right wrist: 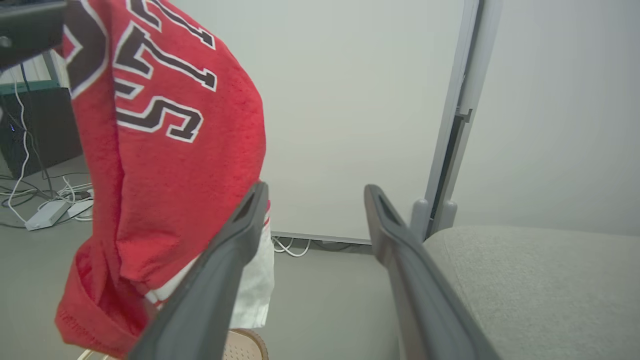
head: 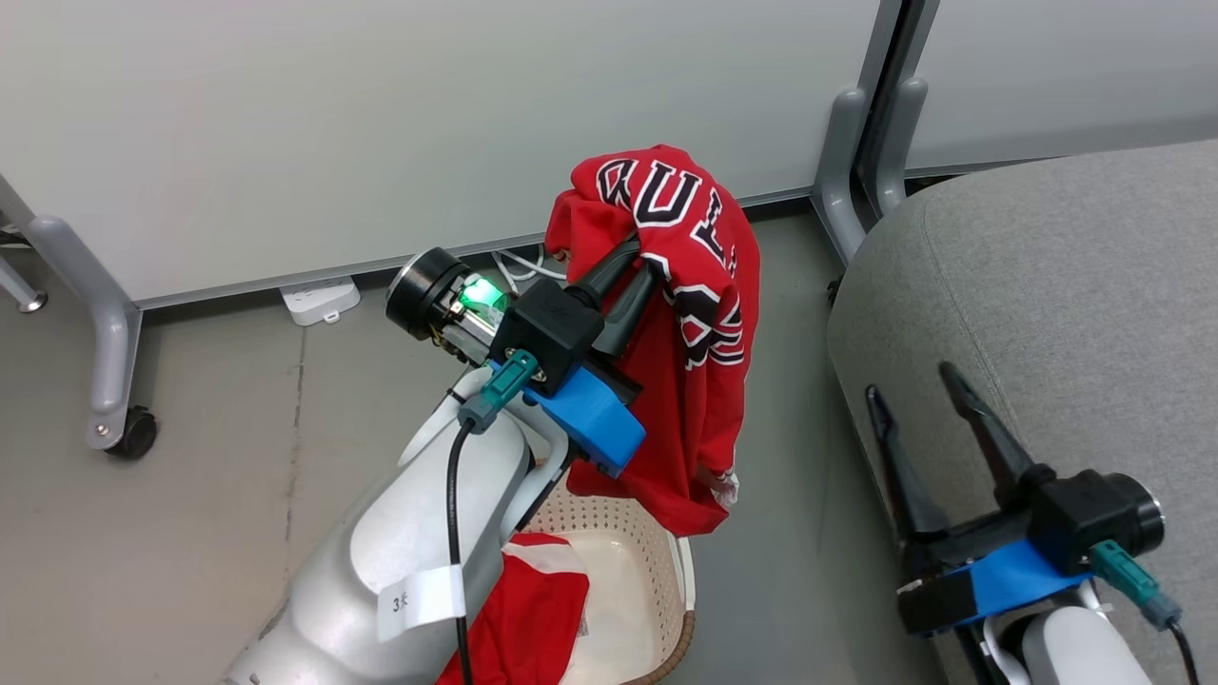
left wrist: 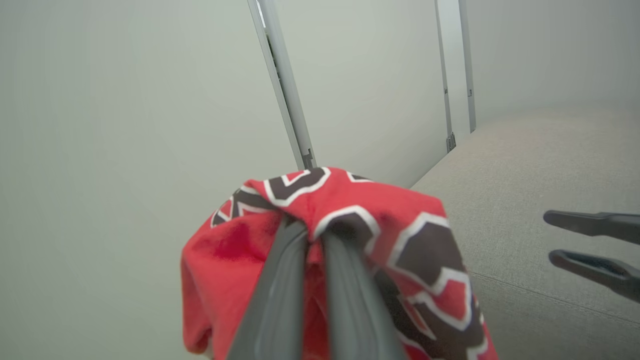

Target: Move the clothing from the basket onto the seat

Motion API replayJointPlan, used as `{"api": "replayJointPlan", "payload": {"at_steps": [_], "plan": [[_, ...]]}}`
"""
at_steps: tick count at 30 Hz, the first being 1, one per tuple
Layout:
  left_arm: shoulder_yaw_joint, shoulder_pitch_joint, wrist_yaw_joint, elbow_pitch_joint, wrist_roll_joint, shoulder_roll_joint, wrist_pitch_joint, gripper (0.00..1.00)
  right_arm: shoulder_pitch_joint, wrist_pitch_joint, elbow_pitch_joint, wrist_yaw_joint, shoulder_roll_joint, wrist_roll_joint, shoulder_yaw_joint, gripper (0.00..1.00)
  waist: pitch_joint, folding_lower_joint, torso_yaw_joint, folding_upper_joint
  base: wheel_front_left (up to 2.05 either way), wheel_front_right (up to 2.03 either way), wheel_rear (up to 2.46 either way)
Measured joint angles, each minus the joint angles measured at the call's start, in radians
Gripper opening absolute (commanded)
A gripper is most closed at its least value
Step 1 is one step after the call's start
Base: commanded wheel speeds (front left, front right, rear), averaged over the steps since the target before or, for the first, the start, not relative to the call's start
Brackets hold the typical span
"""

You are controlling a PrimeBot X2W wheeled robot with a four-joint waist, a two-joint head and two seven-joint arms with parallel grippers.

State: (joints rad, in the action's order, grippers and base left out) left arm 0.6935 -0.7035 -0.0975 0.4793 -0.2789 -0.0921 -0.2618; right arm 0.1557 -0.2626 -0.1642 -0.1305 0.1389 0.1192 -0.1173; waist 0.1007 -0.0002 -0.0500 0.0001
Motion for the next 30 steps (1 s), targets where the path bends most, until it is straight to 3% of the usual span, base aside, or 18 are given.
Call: {"api": "replayJointPlan", "payload": {"at_steps": [16,30], "plan": [[-0.006,-0.002,-0.009,0.014,0.025,0.013,0.0,0.0,0.122,0.0,-0.005,0.0,0.0,0.01,-0.291,1.0,0.025,0.0002,0.009,0.0,0.0,0.0,0.0],[0.019,-0.023,-0.017,0.018,0.03,0.035,0.0,0.0,0.298,0.0,-0.185,0.0,-0.075,-0.078,-0.239,1.0,0.045,0.0002,0.039,0.0,0.0,0.0,0.0]]}}
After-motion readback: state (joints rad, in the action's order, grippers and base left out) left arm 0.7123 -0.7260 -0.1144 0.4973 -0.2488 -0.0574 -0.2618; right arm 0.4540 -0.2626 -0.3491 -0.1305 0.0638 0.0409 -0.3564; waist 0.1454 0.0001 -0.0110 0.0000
